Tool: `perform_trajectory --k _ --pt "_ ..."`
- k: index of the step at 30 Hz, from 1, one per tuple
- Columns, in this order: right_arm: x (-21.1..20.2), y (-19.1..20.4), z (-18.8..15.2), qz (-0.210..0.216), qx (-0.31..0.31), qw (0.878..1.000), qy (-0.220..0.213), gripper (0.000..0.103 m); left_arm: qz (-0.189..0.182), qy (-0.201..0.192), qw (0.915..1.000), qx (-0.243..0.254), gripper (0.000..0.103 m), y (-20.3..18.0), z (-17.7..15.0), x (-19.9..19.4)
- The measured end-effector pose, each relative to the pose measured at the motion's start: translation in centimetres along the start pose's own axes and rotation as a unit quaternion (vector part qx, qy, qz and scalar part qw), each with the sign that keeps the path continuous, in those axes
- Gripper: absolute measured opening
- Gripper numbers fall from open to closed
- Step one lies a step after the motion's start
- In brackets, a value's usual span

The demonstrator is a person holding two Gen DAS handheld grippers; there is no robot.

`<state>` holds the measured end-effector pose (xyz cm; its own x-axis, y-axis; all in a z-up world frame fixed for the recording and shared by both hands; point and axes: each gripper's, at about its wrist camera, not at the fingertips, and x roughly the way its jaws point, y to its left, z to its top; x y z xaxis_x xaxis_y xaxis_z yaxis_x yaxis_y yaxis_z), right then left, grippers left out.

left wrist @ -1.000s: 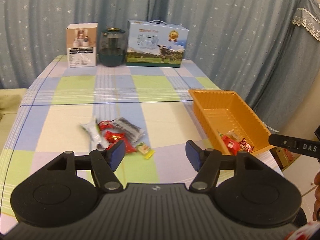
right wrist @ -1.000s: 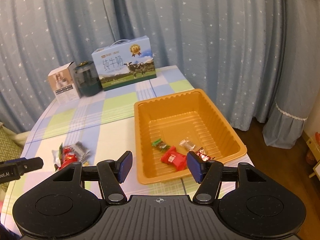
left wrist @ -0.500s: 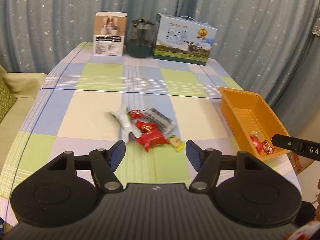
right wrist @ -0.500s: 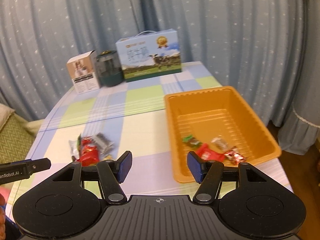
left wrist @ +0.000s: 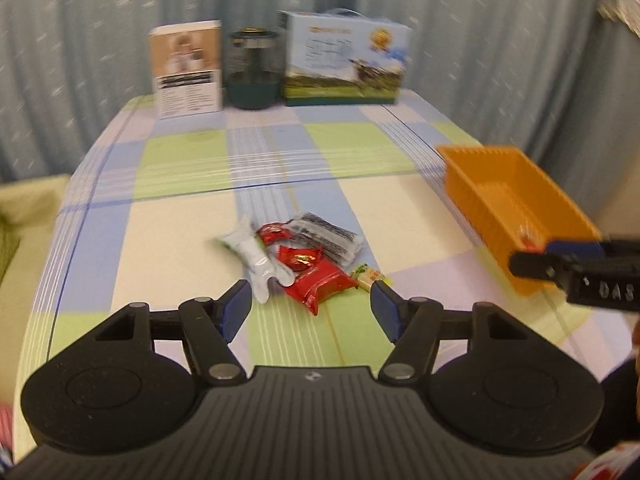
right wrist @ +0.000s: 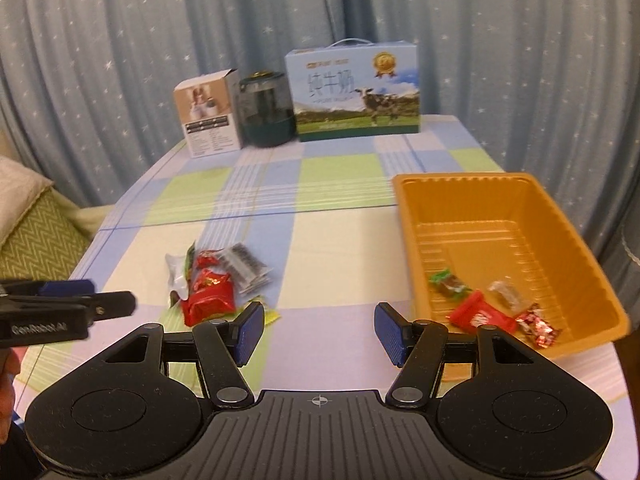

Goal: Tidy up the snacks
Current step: 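Grasp the large red candy packet with the left tool, then grasp the small yellow candy with the right tool while the left tool holds the red packet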

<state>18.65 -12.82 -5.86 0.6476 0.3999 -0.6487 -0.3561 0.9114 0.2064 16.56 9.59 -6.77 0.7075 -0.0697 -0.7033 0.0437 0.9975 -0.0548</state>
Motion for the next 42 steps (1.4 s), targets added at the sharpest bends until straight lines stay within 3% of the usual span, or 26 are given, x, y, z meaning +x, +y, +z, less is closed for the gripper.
perform_trajectory --k 8,11,21,27,33,36,42 --pt "4.5 0.6 -0.7 0.018 -0.015 0.999 0.025 0.061 -0.039 0.034 0.9911 0.122 0.052 -0.2 0.3 4.8" --pt "6.0 0.7 -1.1 0.026 -0.025 0.999 0.034 0.061 -0.056 0.039 0.9867 0.148 0.045 -0.1 0.4 6.6" --pt "10.0 -0.1 -1.5 0.020 -0.027 0.998 0.058 0.061 -0.084 0.063 0.9730 0.206 0.041 -0.2 0.5 11.9" --pt "11.3 0.1 -1.6 0.029 -0.044 0.997 0.060 0.061 -0.091 0.077 0.9729 0.198 0.028 -0.6 0.1 12.9" --pt "12.4 1.0 -1.3 0.060 -0.070 0.994 0.054 0.060 -0.060 0.088 0.9854 0.133 0.026 0.2 -1.2 11.6" --pt "13.2 1.7 -1.0 0.076 -0.087 0.992 0.055 0.047 -0.042 0.081 0.9905 0.102 0.026 0.8 -1.9 10.7" --pt "15.3 3.5 -1.1 0.086 -0.139 0.985 0.064 0.044 -0.028 0.066 0.9944 0.077 0.026 1.1 -2.7 10.0"
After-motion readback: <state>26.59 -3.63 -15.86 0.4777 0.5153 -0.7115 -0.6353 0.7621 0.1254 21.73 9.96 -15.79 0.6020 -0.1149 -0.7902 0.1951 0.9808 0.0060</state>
